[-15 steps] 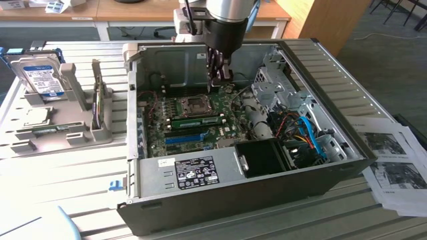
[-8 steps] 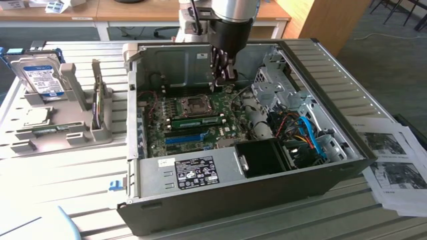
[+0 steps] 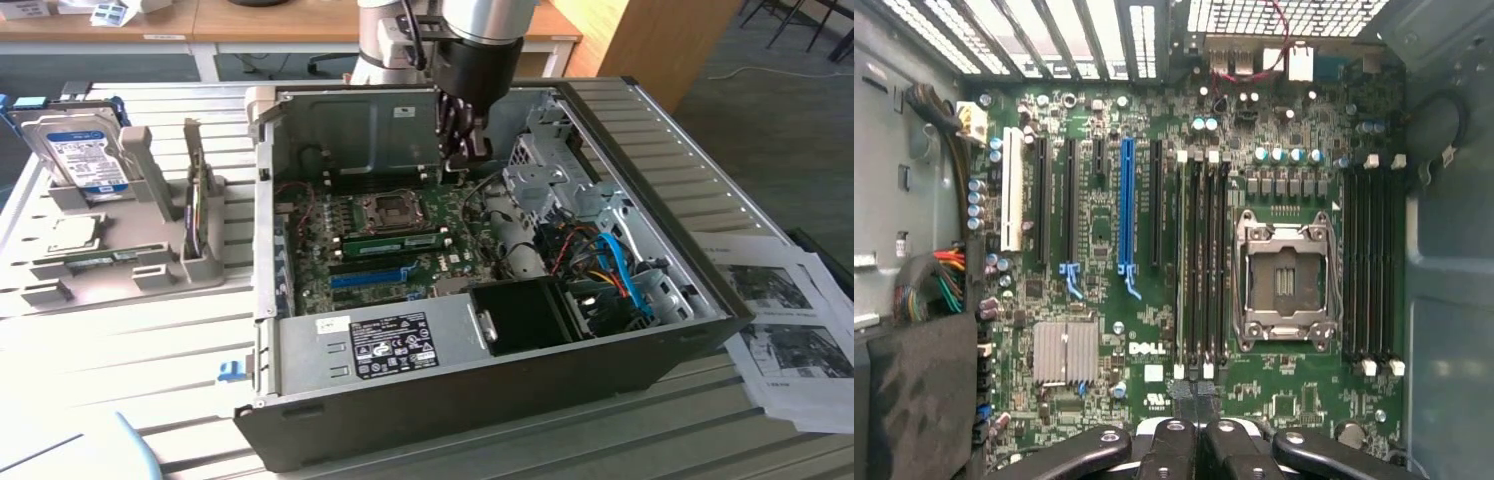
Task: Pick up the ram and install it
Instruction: 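Press down the ram until it locks into place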
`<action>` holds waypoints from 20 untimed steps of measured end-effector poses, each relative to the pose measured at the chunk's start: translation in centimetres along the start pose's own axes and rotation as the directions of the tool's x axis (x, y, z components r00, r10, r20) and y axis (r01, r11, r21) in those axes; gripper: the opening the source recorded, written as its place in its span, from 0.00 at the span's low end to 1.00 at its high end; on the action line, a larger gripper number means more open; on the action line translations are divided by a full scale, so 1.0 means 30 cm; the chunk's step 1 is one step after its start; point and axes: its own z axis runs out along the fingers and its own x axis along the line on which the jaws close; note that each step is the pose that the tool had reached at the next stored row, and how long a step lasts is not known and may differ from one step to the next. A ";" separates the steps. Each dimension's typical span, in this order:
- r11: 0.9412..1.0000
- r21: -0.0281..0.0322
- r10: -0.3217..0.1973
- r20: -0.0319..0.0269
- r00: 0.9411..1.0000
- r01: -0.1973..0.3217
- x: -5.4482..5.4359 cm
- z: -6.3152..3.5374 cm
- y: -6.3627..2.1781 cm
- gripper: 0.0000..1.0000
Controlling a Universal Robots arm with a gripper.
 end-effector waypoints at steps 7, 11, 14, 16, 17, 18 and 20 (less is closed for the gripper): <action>1.000 0.000 0.000 0.000 1.000 0.000 0.000 0.000 -0.006 0.09; 1.000 0.000 0.000 0.000 1.000 0.000 0.000 0.005 -0.006 0.09; 1.000 0.000 0.000 0.000 1.000 0.000 0.000 0.013 -0.006 0.09; 1.000 0.000 0.000 0.000 1.000 0.000 0.000 0.020 -0.006 0.09; 1.000 0.000 0.000 0.000 1.000 0.000 0.000 0.024 -0.006 0.09; 1.000 0.000 0.000 0.000 1.000 0.000 0.001 0.028 -0.006 0.09; 1.000 0.000 0.000 0.000 1.000 0.000 0.001 0.035 -0.006 0.09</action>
